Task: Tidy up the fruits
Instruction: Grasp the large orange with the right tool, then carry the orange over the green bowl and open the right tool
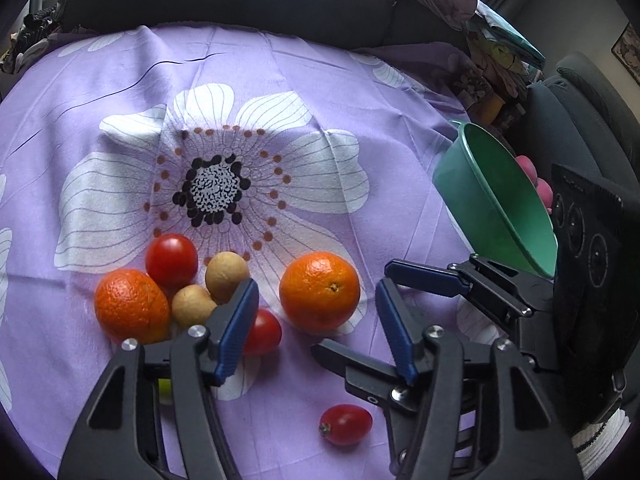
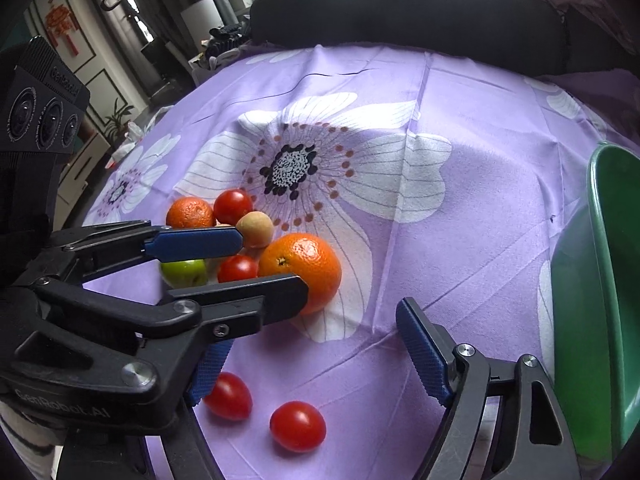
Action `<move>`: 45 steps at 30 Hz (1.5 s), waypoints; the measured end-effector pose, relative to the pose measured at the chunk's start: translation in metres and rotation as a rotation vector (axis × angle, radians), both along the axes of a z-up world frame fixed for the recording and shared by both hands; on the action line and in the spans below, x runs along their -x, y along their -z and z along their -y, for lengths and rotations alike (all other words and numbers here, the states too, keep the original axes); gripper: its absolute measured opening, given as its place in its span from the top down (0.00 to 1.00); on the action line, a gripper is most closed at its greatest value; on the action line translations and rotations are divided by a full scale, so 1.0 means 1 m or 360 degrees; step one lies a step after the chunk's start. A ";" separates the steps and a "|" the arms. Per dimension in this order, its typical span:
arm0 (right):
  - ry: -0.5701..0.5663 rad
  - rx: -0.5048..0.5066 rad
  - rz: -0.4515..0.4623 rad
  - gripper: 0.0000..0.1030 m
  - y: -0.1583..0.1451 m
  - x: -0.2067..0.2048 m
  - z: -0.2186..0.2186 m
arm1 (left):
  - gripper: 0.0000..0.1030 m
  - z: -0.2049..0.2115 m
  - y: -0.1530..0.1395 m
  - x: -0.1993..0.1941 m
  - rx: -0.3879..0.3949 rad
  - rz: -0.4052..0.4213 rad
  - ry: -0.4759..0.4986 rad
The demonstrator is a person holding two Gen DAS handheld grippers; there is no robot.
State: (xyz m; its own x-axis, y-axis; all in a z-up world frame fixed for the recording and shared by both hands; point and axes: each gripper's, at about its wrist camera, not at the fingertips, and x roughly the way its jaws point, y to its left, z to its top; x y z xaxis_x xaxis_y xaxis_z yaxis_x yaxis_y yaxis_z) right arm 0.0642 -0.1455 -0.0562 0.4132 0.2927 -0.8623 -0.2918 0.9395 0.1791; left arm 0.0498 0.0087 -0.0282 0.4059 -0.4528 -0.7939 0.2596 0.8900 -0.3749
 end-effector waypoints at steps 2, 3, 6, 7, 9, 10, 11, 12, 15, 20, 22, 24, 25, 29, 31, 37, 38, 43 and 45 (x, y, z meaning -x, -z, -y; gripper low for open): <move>0.0008 -0.0016 -0.0028 0.26 0.003 -0.004 -0.001 | 0.56 0.002 0.002 -0.004 0.0001 -0.0020 0.0011; 0.0010 -0.0018 -0.0044 0.28 0.005 -0.006 -0.001 | 0.56 0.003 0.003 -0.006 0.0004 -0.0025 0.0019; -0.0005 -0.0017 -0.0070 0.32 0.009 -0.009 -0.003 | 0.56 0.005 0.005 -0.008 -0.0020 -0.0020 0.0038; -0.0013 -0.0016 -0.0065 0.35 0.009 -0.011 -0.005 | 0.56 0.006 0.004 -0.010 -0.0024 -0.0019 0.0041; -0.0030 -0.0037 -0.0074 0.44 0.010 -0.011 -0.005 | 0.56 0.005 0.004 -0.011 -0.0029 -0.0019 0.0046; -0.0032 -0.0039 -0.0077 0.45 0.009 -0.012 -0.006 | 0.56 0.006 0.005 -0.012 -0.0029 -0.0022 0.0047; -0.0037 -0.0033 -0.0075 0.47 0.010 -0.013 -0.007 | 0.56 0.006 0.005 -0.013 -0.0030 -0.0021 0.0048; -0.0047 -0.0038 -0.0077 0.50 0.009 -0.013 -0.008 | 0.56 0.007 0.005 -0.013 -0.0039 -0.0019 0.0048; -0.0044 -0.0045 -0.0077 0.53 0.010 -0.014 -0.009 | 0.56 0.008 0.005 -0.014 -0.0046 -0.0018 0.0040; -0.0020 -0.0084 -0.0072 0.55 0.007 -0.012 -0.009 | 0.56 0.015 0.000 -0.014 -0.0070 0.0001 0.0044; -0.0010 -0.0097 -0.0058 0.55 0.004 -0.009 -0.007 | 0.56 0.019 -0.004 -0.013 -0.0075 0.0019 0.0048; 0.0004 -0.0107 -0.0039 0.55 -0.002 -0.006 -0.004 | 0.56 0.022 -0.009 -0.010 -0.0076 0.0042 0.0054; 0.0012 -0.0111 -0.0025 0.55 -0.005 -0.004 -0.002 | 0.56 0.025 -0.012 -0.009 -0.0078 0.0058 0.0059; 0.0057 -0.0158 0.0039 0.55 -0.019 0.005 0.010 | 0.56 0.037 -0.026 -0.005 -0.0095 0.0127 0.0089; 0.0084 -0.0171 0.0075 0.55 -0.027 0.010 0.017 | 0.56 0.046 -0.033 -0.002 -0.0100 0.0165 0.0114; 0.0170 -0.0163 0.0189 0.55 -0.053 0.026 0.037 | 0.56 0.072 -0.053 0.003 -0.0103 0.0269 0.0203; 0.0186 -0.0161 0.0205 0.55 -0.056 0.028 0.041 | 0.56 0.079 -0.055 0.002 -0.0102 0.0283 0.0218; 0.0279 -0.0151 0.0277 0.55 -0.070 0.038 0.066 | 0.56 0.109 -0.066 0.002 -0.0102 0.0344 0.0309; 0.0320 -0.0147 0.0295 0.55 -0.074 0.040 0.077 | 0.56 0.123 -0.068 0.000 -0.0097 0.0357 0.0347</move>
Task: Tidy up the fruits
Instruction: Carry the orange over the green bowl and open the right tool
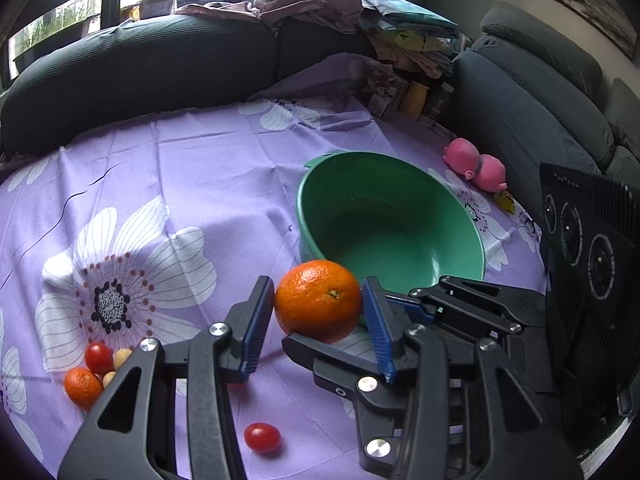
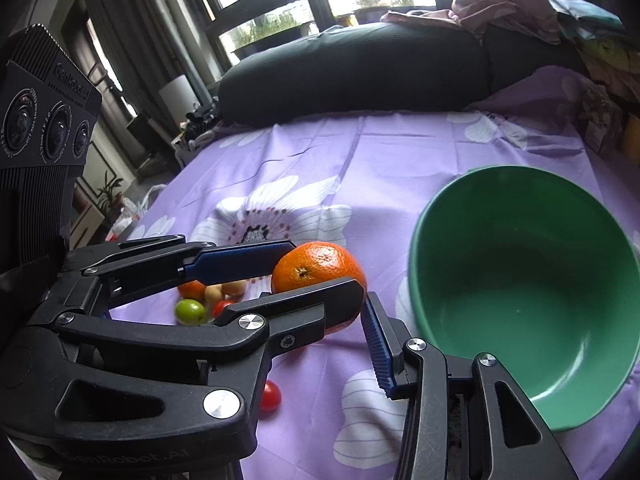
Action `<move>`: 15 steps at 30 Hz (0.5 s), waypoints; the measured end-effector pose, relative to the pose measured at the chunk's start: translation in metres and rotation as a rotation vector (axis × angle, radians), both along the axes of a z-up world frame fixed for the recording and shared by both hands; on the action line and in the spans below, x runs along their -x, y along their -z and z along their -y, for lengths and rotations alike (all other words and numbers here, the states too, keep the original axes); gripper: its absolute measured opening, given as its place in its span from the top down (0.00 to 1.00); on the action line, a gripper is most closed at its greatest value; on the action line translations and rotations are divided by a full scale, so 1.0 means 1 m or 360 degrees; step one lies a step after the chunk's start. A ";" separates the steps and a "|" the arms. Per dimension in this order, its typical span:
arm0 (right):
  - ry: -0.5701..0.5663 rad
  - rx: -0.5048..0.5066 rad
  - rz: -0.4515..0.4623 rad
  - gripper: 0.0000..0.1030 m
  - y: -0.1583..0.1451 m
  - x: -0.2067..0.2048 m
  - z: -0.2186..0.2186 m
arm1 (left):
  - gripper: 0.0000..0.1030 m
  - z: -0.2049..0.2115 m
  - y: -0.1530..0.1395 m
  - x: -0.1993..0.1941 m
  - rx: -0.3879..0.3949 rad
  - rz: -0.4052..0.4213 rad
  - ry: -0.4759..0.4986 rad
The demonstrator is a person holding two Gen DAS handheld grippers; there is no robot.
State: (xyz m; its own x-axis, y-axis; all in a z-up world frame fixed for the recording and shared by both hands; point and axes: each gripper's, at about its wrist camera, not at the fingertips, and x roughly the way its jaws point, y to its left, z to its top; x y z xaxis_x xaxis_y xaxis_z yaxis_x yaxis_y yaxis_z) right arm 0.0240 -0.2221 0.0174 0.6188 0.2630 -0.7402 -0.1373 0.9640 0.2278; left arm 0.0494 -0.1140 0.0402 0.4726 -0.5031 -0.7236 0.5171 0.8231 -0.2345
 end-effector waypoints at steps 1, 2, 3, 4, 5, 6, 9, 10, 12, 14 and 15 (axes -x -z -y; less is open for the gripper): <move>0.0024 0.0000 0.0006 0.55 -0.002 0.001 0.006 | 0.56 0.006 -0.001 -0.001 0.0003 0.0005 0.0022; 0.0045 0.0005 0.0013 0.55 -0.004 0.003 0.012 | 0.56 0.012 -0.001 -0.002 0.0006 0.0010 0.0042; 0.0066 0.0008 0.0018 0.55 -0.005 0.004 0.018 | 0.56 0.019 -0.002 -0.003 0.0010 0.0014 0.0063; 0.0089 0.0010 0.0020 0.55 -0.006 0.005 0.024 | 0.56 0.025 -0.002 -0.004 0.0016 0.0017 0.0084; 0.0110 0.0014 0.0021 0.55 -0.006 0.007 0.030 | 0.56 0.031 -0.001 -0.005 0.0023 0.0017 0.0104; 0.0131 0.0020 0.0020 0.55 -0.006 0.007 0.035 | 0.56 0.037 0.000 -0.008 0.0032 0.0012 0.0124; 0.0189 0.0027 0.0003 0.55 -0.004 0.007 0.052 | 0.56 0.053 0.005 -0.014 0.0045 -0.0009 0.0169; 0.0207 0.0024 -0.0006 0.55 -0.002 0.006 0.057 | 0.56 0.058 0.007 -0.017 0.0048 -0.0020 0.0179; 0.0235 0.0026 -0.0030 0.55 0.002 0.005 0.065 | 0.56 0.066 0.013 -0.021 0.0054 -0.0046 0.0196; 0.0260 0.0029 -0.0058 0.55 0.008 0.003 0.071 | 0.56 0.071 0.019 -0.025 0.0060 -0.0074 0.0209; 0.0270 0.0028 -0.0077 0.55 0.011 0.003 0.074 | 0.56 0.075 0.022 -0.027 0.0062 -0.0090 0.0214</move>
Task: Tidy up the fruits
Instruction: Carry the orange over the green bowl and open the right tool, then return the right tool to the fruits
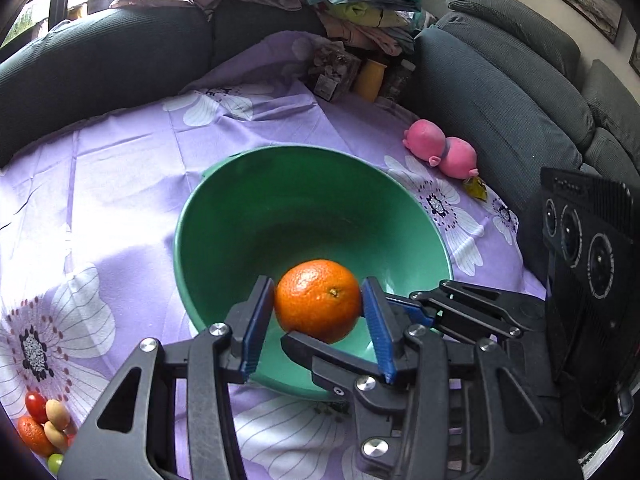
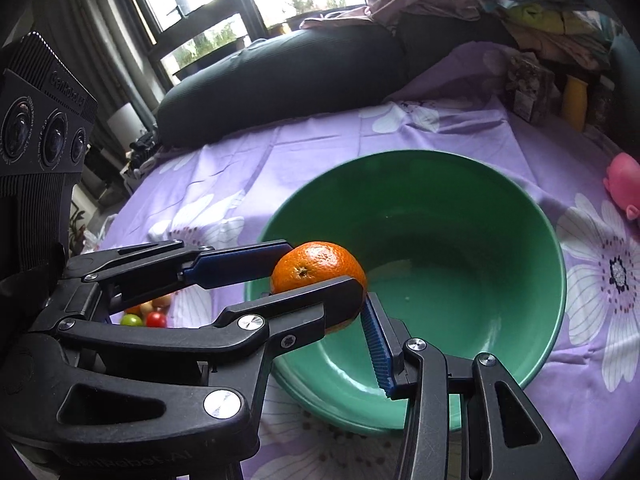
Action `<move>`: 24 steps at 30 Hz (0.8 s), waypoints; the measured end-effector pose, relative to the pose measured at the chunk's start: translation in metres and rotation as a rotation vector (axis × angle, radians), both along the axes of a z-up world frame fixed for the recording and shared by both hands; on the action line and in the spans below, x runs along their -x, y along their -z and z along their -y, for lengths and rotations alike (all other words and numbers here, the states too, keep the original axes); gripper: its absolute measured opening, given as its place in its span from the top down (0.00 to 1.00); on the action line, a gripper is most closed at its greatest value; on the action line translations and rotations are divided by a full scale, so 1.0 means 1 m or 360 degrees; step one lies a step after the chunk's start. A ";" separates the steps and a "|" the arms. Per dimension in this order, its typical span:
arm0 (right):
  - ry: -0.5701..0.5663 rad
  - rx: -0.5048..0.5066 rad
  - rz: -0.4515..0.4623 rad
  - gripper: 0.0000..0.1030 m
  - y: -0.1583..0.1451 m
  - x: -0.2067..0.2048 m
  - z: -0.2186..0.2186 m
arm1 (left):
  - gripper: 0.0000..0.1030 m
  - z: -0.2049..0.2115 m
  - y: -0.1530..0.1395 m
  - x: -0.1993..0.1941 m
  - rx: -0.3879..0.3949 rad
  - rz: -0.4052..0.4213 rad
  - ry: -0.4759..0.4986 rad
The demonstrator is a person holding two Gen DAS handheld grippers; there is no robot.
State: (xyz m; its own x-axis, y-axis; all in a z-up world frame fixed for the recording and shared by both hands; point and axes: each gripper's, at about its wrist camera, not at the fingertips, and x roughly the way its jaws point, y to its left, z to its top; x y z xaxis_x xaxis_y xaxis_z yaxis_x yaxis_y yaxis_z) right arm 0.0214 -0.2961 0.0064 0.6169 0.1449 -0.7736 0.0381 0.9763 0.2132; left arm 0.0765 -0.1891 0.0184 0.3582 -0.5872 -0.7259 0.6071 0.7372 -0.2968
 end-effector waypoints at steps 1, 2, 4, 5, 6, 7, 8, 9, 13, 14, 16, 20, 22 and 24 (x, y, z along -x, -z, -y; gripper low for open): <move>0.0011 0.0001 -0.0016 0.55 0.003 0.002 0.002 | 0.56 0.002 0.003 -0.001 0.0000 -0.0015 0.0004; 0.0018 0.0004 -0.0033 0.55 0.006 0.001 0.003 | 0.56 0.004 0.006 -0.003 -0.0003 -0.0030 0.0008; 0.0024 0.0020 -0.0062 0.55 0.011 0.001 0.005 | 0.55 0.007 0.010 -0.004 -0.0009 -0.0051 0.0010; 0.0026 0.0028 -0.0073 0.55 0.012 0.000 0.005 | 0.55 0.007 0.011 -0.004 -0.0013 -0.0058 0.0005; 0.0027 0.0036 -0.0083 0.55 0.013 0.000 0.005 | 0.55 0.008 0.012 -0.004 -0.0016 -0.0060 0.0002; 0.0026 0.0048 -0.0088 0.55 0.014 -0.001 0.005 | 0.56 0.008 0.013 -0.004 -0.0018 -0.0059 -0.0001; 0.0027 0.0063 -0.0094 0.55 0.014 -0.001 0.004 | 0.56 0.009 0.012 -0.005 -0.0022 -0.0059 -0.0005; 0.0028 0.0076 -0.0099 0.55 0.014 -0.001 0.003 | 0.56 0.009 0.013 -0.005 -0.0028 -0.0062 -0.0012; 0.0049 0.0132 -0.0083 0.55 0.009 0.001 0.001 | 0.39 0.005 0.011 -0.007 -0.0003 -0.0074 -0.0044; 0.0051 0.0154 -0.0074 0.55 0.007 0.002 0.000 | 0.34 0.002 0.010 -0.008 0.0008 -0.0067 -0.0055; 0.0061 0.0202 -0.0067 0.55 0.003 0.004 -0.002 | 0.24 -0.006 0.004 -0.006 0.0031 -0.0042 -0.0080; 0.0056 0.0306 -0.0027 0.55 -0.007 0.011 -0.009 | 0.19 -0.027 -0.012 -0.002 0.0050 0.0023 -0.0164; 0.0052 0.0365 0.0008 0.55 -0.014 0.016 -0.014 | 0.16 -0.041 -0.019 0.002 0.0042 0.0063 -0.0215; 0.0043 0.0408 0.0043 0.55 -0.021 0.020 -0.019 | 0.08 -0.055 -0.024 0.006 0.0039 0.0093 -0.0271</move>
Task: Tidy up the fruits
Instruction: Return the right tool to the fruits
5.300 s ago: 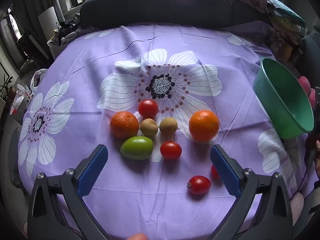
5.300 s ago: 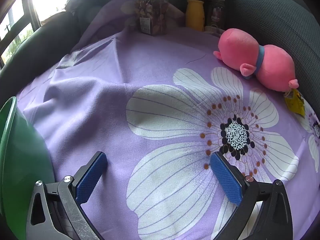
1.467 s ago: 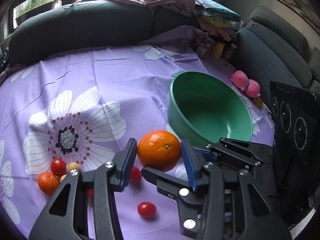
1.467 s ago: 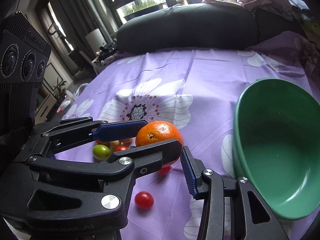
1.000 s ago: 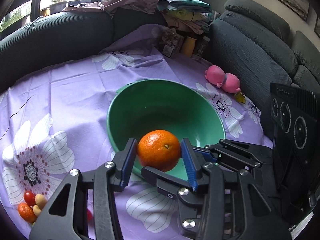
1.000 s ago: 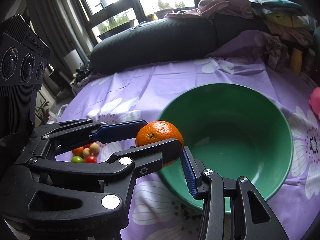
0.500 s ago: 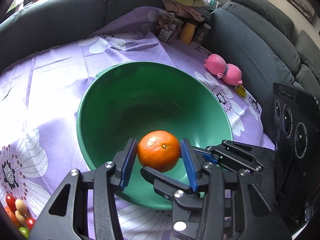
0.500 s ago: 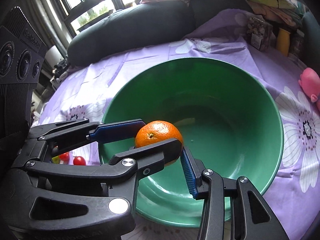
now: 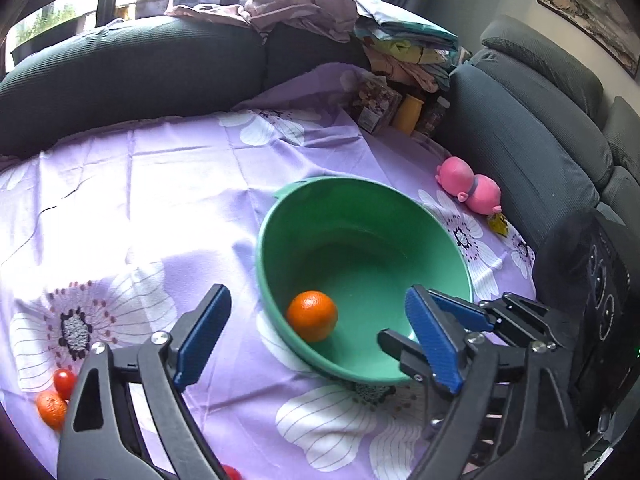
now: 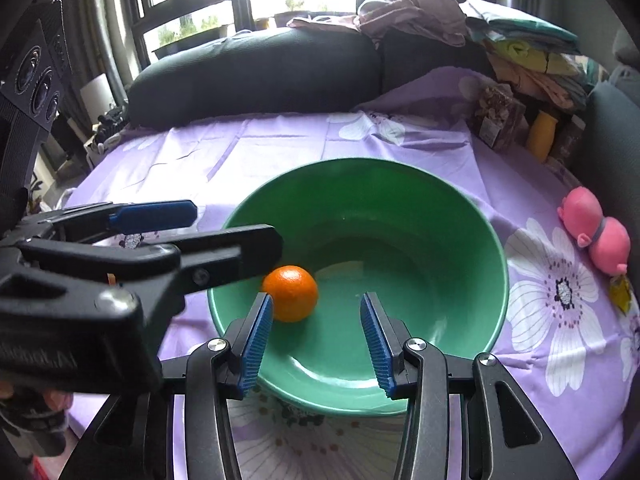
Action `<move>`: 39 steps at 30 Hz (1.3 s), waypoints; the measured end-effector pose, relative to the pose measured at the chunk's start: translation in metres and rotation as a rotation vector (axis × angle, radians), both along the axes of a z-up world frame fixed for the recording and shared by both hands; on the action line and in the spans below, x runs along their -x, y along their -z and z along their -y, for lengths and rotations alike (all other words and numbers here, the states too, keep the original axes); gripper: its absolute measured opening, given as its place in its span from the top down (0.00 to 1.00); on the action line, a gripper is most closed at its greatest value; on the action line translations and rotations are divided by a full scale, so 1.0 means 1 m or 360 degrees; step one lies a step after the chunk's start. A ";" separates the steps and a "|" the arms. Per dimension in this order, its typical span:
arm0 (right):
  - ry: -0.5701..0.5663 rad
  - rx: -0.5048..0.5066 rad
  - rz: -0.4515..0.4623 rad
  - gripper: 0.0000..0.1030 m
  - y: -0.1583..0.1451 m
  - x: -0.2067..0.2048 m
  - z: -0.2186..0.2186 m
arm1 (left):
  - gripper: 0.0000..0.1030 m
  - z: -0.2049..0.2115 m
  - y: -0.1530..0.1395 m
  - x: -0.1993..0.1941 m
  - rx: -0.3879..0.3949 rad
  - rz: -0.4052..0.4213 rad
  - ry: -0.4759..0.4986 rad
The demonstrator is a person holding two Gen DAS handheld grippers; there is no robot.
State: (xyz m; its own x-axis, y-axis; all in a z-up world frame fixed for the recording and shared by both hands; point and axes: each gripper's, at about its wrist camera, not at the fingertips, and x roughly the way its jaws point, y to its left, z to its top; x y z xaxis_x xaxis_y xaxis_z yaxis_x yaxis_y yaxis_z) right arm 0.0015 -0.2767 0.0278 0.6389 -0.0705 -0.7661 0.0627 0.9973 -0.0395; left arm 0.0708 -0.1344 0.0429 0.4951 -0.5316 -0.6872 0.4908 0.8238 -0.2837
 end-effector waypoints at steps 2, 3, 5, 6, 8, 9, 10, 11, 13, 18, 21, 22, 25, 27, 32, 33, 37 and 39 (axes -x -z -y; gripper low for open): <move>-0.0004 0.0027 0.0024 0.54 -0.007 0.004 -0.006 | 0.04 -0.015 -0.003 0.003 0.0022 0.0004 -0.0055; -0.0005 0.0036 0.0035 0.51 -0.010 0.006 -0.008 | 0.04 -0.023 -0.004 0.004 0.0028 0.0004 -0.0088; -0.0015 0.0052 0.0050 0.48 -0.014 0.010 -0.014 | 0.03 -0.038 -0.005 0.009 0.0024 0.0008 -0.0142; -0.0025 0.0056 0.0056 0.47 -0.016 0.011 -0.017 | 0.03 -0.044 -0.005 0.012 0.0017 0.0008 -0.0170; -0.0049 0.0067 0.0062 0.46 -0.018 0.014 -0.024 | 0.01 -0.059 -0.005 0.018 0.0014 0.0011 -0.0217; -0.0063 0.0074 0.0065 0.46 -0.019 0.016 -0.027 | 0.01 -0.067 -0.005 0.021 0.0011 0.0006 -0.0245; -0.0077 0.0079 0.0071 0.46 -0.020 0.017 -0.032 | 0.01 -0.073 -0.005 0.024 0.0007 0.0003 -0.0267; -0.0095 0.0081 0.0076 0.46 -0.022 0.018 -0.036 | 0.01 -0.081 -0.004 0.027 0.0007 0.0003 -0.0289; -0.0123 0.0082 0.0088 0.45 -0.024 0.021 -0.044 | 0.01 -0.093 -0.003 0.035 -0.0002 0.0005 -0.0331; -0.0188 0.0090 0.0094 0.45 -0.025 0.024 -0.063 | 0.01 -0.119 0.002 0.050 -0.0050 -0.0004 -0.0430; -0.0216 0.0087 0.0085 0.45 -0.024 0.024 -0.072 | 0.01 -0.134 0.006 0.059 -0.0086 -0.0001 -0.0486; -0.0225 0.0089 0.0080 0.45 -0.023 0.024 -0.074 | 0.01 -0.140 0.008 0.061 -0.0096 -0.0007 -0.0504; -0.0249 0.0099 0.0057 0.45 -0.019 0.025 -0.082 | 0.01 -0.153 0.014 0.067 -0.0105 -0.0027 -0.0545; -0.0264 0.0105 0.0043 0.45 -0.016 0.024 -0.086 | 0.01 -0.161 0.018 0.070 -0.0097 -0.0048 -0.0570; -0.0316 0.0067 0.0003 0.45 -0.008 0.024 -0.095 | 0.01 -0.176 0.029 0.073 -0.0074 -0.0112 -0.0590; -0.0341 0.0041 -0.0015 0.45 -0.005 0.024 -0.097 | 0.01 -0.178 0.032 0.074 -0.0069 -0.0125 -0.0586; -0.0439 -0.0064 -0.0135 0.45 0.014 0.021 -0.105 | 0.02 -0.181 0.043 0.077 -0.0057 -0.0168 -0.0543; -0.0461 -0.0074 -0.0191 0.45 0.026 0.019 -0.110 | 0.02 -0.179 0.047 0.078 -0.0029 -0.0191 -0.0503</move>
